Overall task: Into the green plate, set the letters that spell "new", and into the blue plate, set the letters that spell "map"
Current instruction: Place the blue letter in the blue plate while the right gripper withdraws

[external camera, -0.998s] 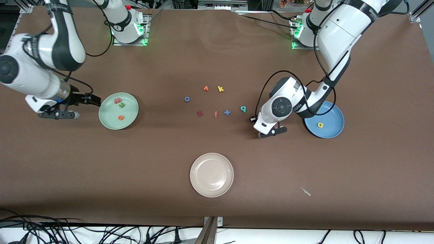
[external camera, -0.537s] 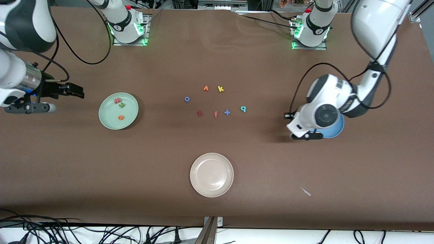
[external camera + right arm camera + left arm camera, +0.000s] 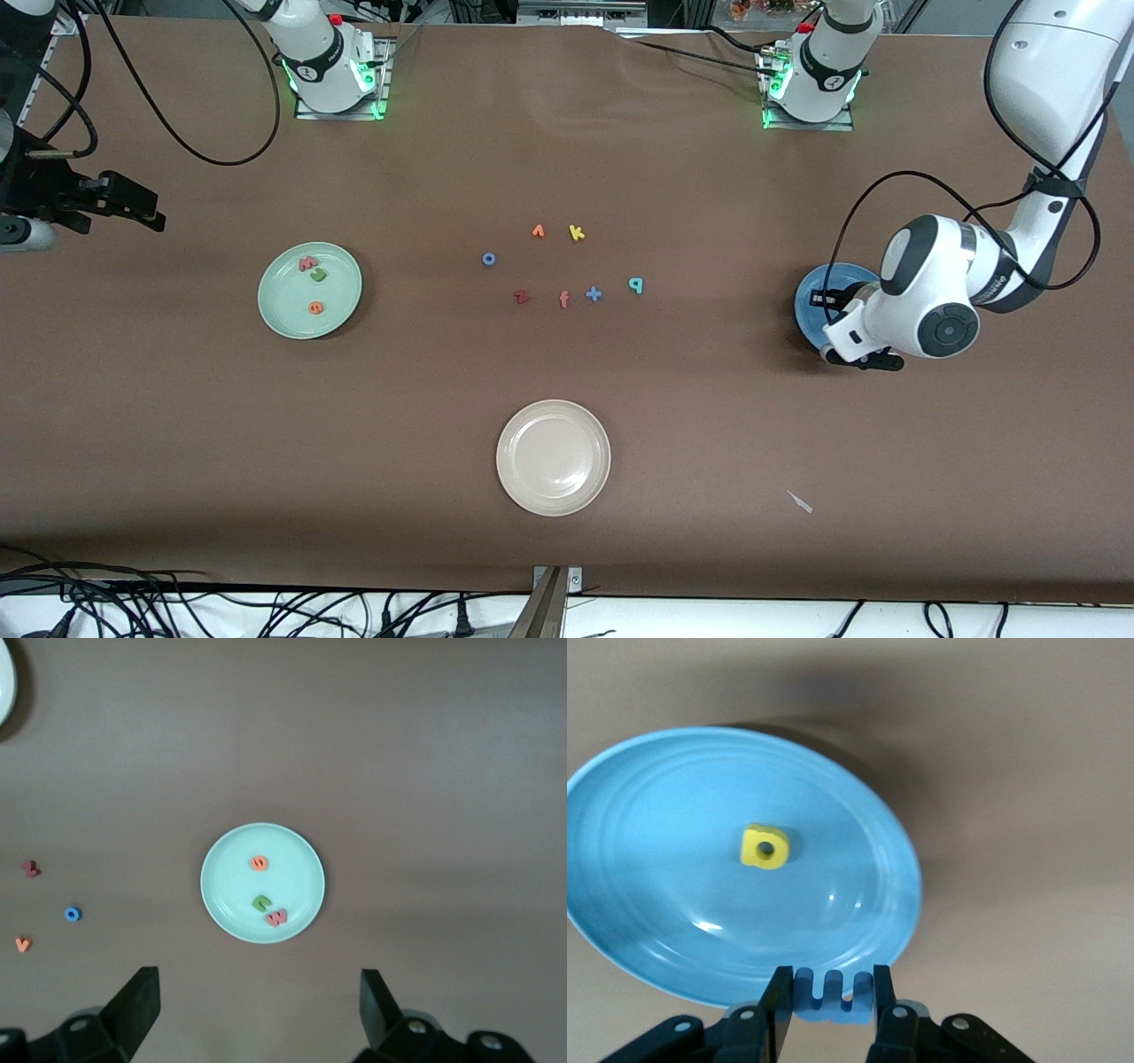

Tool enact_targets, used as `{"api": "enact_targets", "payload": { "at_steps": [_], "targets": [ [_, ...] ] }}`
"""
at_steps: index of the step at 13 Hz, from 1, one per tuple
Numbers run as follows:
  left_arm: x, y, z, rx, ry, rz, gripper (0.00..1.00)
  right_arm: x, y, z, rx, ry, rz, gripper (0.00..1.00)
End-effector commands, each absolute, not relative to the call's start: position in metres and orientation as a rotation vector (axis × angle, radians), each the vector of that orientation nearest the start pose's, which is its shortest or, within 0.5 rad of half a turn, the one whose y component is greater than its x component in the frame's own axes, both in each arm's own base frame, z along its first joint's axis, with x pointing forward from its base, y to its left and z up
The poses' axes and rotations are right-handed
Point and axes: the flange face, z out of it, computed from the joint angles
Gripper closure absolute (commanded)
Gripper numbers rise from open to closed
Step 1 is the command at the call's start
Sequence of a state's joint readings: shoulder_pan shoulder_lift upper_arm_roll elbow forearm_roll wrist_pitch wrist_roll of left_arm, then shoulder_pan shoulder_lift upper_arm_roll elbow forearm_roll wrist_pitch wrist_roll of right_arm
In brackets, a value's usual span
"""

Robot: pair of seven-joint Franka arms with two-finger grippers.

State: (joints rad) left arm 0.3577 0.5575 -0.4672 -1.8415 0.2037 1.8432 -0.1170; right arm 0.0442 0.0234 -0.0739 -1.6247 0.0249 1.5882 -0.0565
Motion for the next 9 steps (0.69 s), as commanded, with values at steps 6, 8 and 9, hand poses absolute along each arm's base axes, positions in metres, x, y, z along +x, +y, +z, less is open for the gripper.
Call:
{"api": "enact_targets", "payload": {
  "at_steps": [6,8,9],
  "targets": [
    [0.587,-0.02,0.207,-3.09,0.166,0.753,0.01,0.541,-0.014,0.597,-3.136,-0.043,0.038,0.0],
    [0.593,-0.03,0.227,-3.097,0.167,0.705,0.0,0.54,-0.007,0.6,-3.14,-0.062,0.029,0.0],
    [0.593,-0.047,0.242,-3.09,0.196,0.706,0.0,0.54,-0.004,0.601,-3.139,-0.069,0.029,0.0]
  ]
}}
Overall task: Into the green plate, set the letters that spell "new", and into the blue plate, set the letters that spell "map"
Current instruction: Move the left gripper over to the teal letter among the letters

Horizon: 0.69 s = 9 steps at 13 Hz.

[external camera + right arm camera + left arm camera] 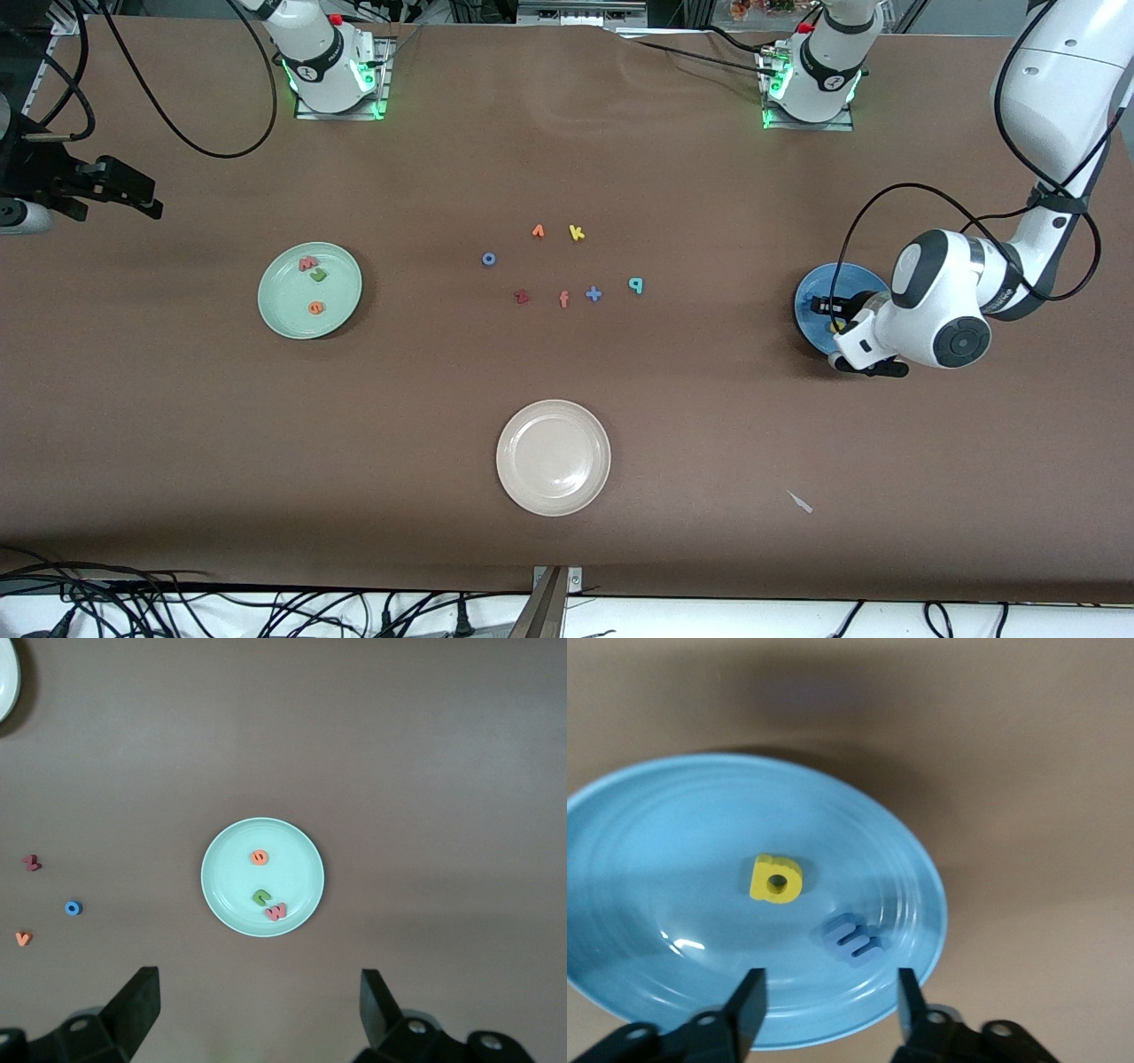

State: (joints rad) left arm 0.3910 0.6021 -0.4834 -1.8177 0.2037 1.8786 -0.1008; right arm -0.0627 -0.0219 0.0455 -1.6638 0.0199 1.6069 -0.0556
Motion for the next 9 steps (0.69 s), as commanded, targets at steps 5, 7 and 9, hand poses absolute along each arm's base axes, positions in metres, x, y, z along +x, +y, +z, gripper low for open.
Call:
{"api": "enact_targets", "payload": {
  "at_steps": [5,7,9],
  "targets": [
    [0.574,-0.155,0.285,-3.124,0.091,0.695,0.0,0.535,0.011,0.612,-3.145,0.002,-0.022,0.0],
    [0.561,-0.217,0.286,-3.139,0.015,0.636,0.0,0.536,0.008,0.611,-3.142,0.032,-0.024,0.0],
    [0.547,-0.278,0.271,-3.16,-0.114,0.567,0.0,0.537,0.006,0.61,-3.141,0.032,-0.022,0.0]
  ]
}}
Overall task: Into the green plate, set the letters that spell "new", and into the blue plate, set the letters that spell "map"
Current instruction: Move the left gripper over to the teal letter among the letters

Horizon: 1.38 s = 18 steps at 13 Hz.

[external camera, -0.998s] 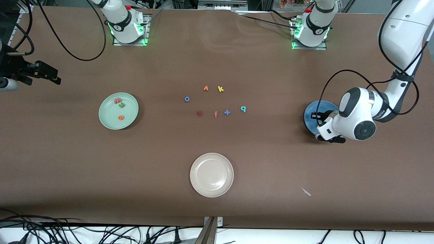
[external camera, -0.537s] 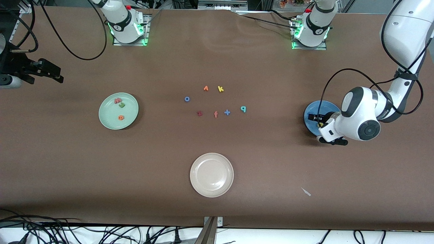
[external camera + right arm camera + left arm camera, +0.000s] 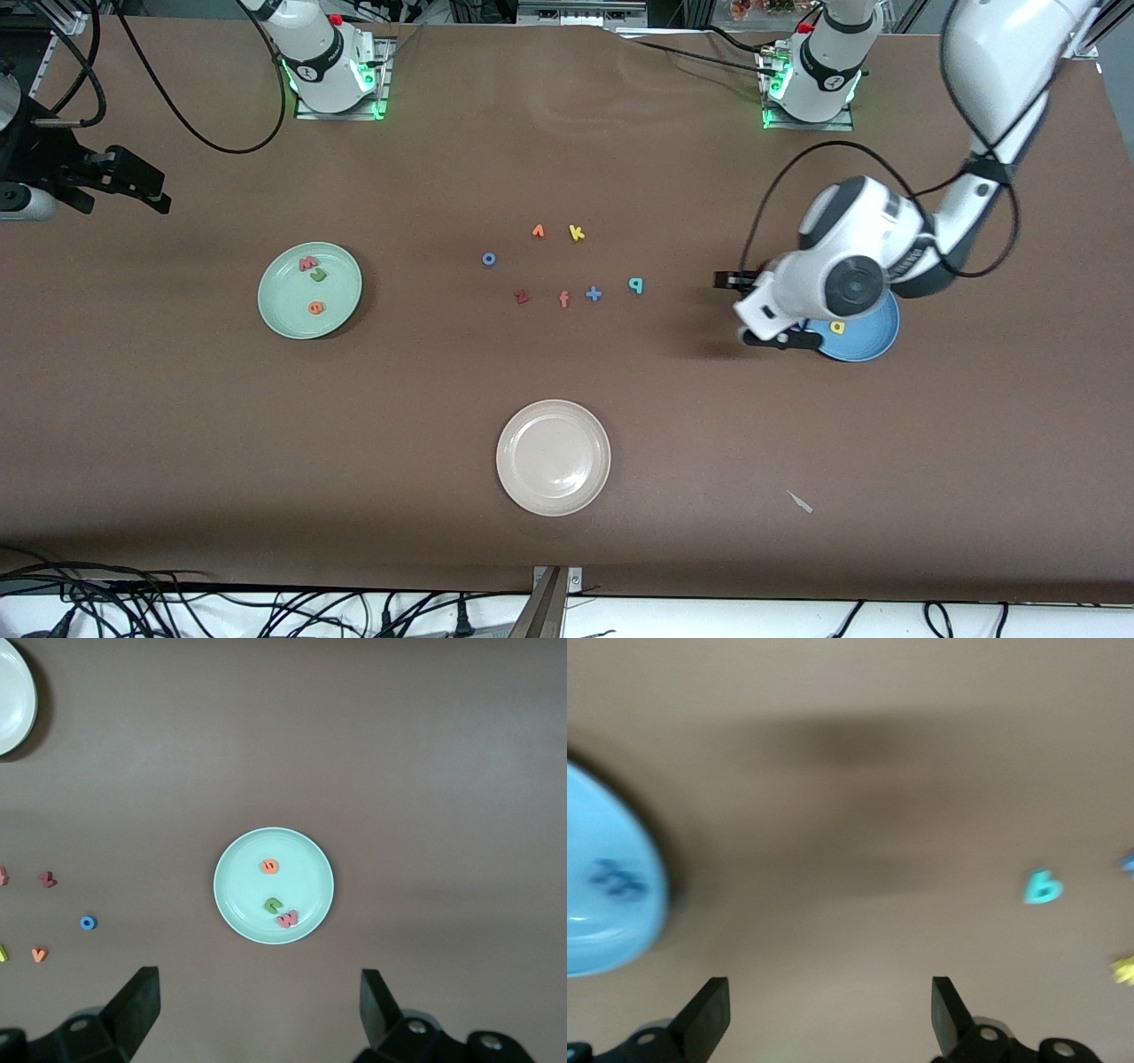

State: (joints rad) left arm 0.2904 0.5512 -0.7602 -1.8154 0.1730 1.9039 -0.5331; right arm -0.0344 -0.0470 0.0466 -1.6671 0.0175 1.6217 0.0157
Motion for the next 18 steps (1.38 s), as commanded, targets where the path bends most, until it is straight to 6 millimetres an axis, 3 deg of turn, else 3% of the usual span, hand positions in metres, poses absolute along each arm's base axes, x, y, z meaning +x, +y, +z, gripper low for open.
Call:
{"api": "enact_targets", "payload": {
  "at_steps": [1,3,5,7,9,18],
  "targets": [
    [0.543,-0.3,0.262,-3.181,-0.196,0.531,0.0,0.539,0.004,0.607,-3.141,0.032,-0.012,0.0],
    [0.528,-0.337,0.243,-3.193,-0.294,0.512,0.02,0.54,0.003,0.604,-3.141,0.022,-0.002,0.0],
    [0.524,-0.349,0.225,-3.2,-0.35,0.497,0.09,0.542,0.005,0.6,-3.14,0.017,0.007,0.0],
    [0.515,-0.36,0.209,-3.167,-0.331,0.484,0.1,0.541,0.006,0.599,-3.135,0.011,0.024,0.0],
    [0.511,-0.366,0.196,-3.154,-0.334,0.444,0.17,0.542,0.007,0.6,-3.14,0.008,0.017,0.0],
    [0.496,-0.377,0.169,-3.125,-0.304,0.408,0.21,0.54,0.017,0.601,-3.143,-0.024,0.027,0.0]
  ]
}}
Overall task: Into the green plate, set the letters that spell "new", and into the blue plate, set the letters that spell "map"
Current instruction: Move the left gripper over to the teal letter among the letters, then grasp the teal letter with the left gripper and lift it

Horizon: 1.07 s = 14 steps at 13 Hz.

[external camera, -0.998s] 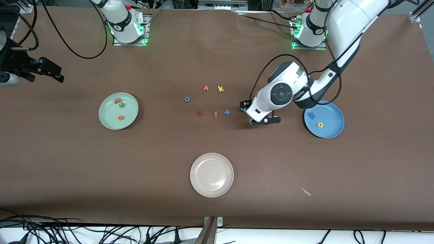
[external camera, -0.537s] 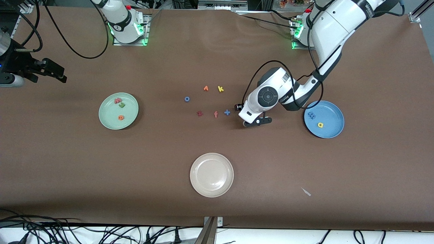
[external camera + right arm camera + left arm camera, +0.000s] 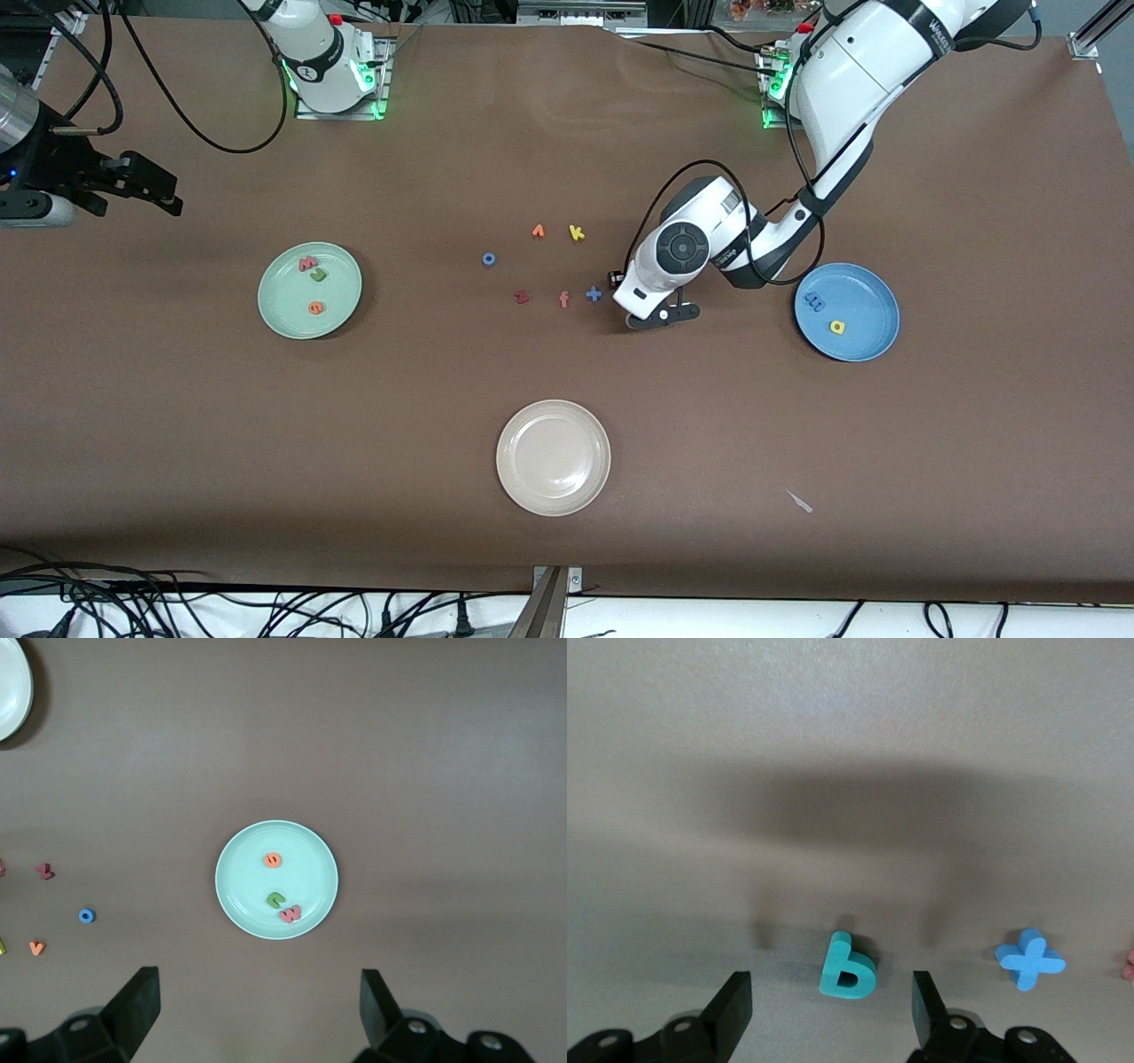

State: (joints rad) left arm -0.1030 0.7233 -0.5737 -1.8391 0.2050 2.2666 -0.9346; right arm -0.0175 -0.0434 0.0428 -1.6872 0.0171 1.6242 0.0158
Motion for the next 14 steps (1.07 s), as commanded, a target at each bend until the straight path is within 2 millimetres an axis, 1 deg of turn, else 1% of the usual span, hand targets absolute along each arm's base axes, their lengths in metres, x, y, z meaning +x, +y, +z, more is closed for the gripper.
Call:
{"api": "enact_targets", "payload": {
  "at_steps": [1,3,5,7,9,10,12,13,14],
  "targets": [
    [0.4949,-0.3771,0.1667,-3.123,-0.307,0.414,0.22,0.54,0.0182,0.6009,-3.143,-0.026,0.027,0.0],
    [0.4946,-0.3771,0.1658,-3.122,-0.311,0.418,0.28,0.5398,0.0183,0.6,-3.141,-0.026,0.031,0.0],
    [0.4941,-0.377,0.1642,-3.121,-0.311,0.423,0.4,0.5391,0.0183,0.6,-3.141,-0.026,0.034,0.0],
    [0.4937,-0.377,0.163,-3.117,-0.318,0.423,0.45,0.5391,0.0183,0.6,-3.141,-0.028,0.034,0.0],
    [0.494,-0.377,0.1638,-3.117,-0.32,0.421,0.53,0.5385,0.0199,0.6038,-3.143,-0.036,0.022,0.0],
    [0.494,-0.377,0.1639,-3.117,-0.32,0.421,0.55,0.536,0.0206,0.6031,-3.143,-0.033,0.048,0.0],
    [0.4951,-0.3748,0.1621,-3.112,-0.335,0.422,0.62,0.536,0.019,0.6032,-3.143,-0.029,0.055,0.0],
    [0.4953,-0.3748,0.1629,-3.112,-0.336,0.42,0.68,0.535,0.0191,0.6036,-3.142,-0.029,0.06,0.0],
    [0.4955,-0.3741,0.1617,-3.111,-0.337,0.421,0.71,0.5349,0.0191,0.6042,-3.142,-0.031,0.06,0.0]
  ]
}}
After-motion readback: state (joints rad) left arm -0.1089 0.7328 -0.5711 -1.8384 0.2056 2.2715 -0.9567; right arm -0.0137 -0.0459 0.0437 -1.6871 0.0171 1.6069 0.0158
